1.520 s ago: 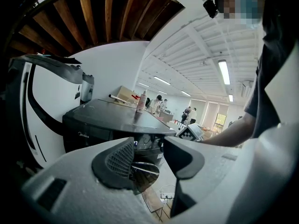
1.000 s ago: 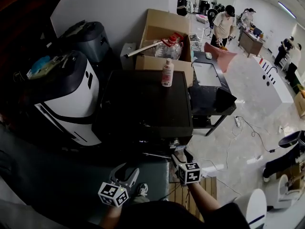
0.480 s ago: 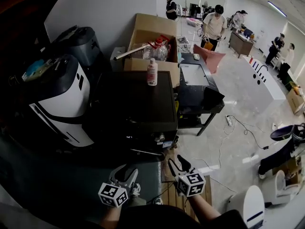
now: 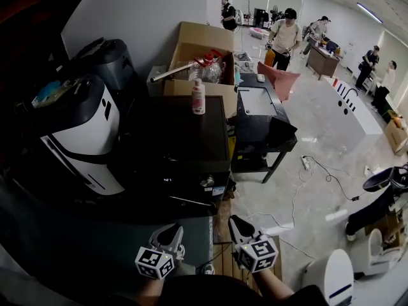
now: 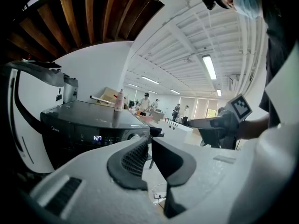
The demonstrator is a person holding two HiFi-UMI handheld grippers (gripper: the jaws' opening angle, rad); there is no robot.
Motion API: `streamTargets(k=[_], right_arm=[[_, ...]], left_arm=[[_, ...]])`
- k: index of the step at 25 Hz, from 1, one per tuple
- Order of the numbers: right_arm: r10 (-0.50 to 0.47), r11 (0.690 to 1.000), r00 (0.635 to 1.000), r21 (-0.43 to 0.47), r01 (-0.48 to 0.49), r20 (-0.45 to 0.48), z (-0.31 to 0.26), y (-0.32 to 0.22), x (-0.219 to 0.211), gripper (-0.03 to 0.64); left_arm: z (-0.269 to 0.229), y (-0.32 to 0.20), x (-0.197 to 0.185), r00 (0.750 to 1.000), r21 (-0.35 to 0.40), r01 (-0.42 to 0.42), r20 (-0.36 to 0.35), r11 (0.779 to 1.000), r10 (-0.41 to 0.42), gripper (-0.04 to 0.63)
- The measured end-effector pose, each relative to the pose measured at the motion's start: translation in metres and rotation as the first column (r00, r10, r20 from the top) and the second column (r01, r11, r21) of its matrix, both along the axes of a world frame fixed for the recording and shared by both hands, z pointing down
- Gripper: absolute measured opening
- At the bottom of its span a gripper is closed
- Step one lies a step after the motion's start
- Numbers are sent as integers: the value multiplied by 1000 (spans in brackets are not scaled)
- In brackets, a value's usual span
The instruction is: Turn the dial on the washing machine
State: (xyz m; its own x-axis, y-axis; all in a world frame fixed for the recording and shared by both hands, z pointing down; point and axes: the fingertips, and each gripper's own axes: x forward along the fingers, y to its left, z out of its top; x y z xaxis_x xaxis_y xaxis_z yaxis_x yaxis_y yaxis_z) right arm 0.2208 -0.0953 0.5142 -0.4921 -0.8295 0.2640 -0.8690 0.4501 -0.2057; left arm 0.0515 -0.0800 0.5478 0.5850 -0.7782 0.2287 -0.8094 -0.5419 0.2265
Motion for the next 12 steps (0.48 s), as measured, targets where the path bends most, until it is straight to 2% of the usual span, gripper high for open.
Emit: streamTargets(k=[2,8,12], right_arm=[[-8,1000,1000,2,8,2,0,4,2,3],[-42,999,999,-19,43,21,8,14,-3,2],[-56,998,998,-20,56,-2,11,15,-6,0]], left_arm=[[-1,4,3,1000,3,5,8,1000,-5,17],[1,16,14,1000,1,7,31,1000,-7,12],[2,19,17,999,2,11,37,1000,-12,11]])
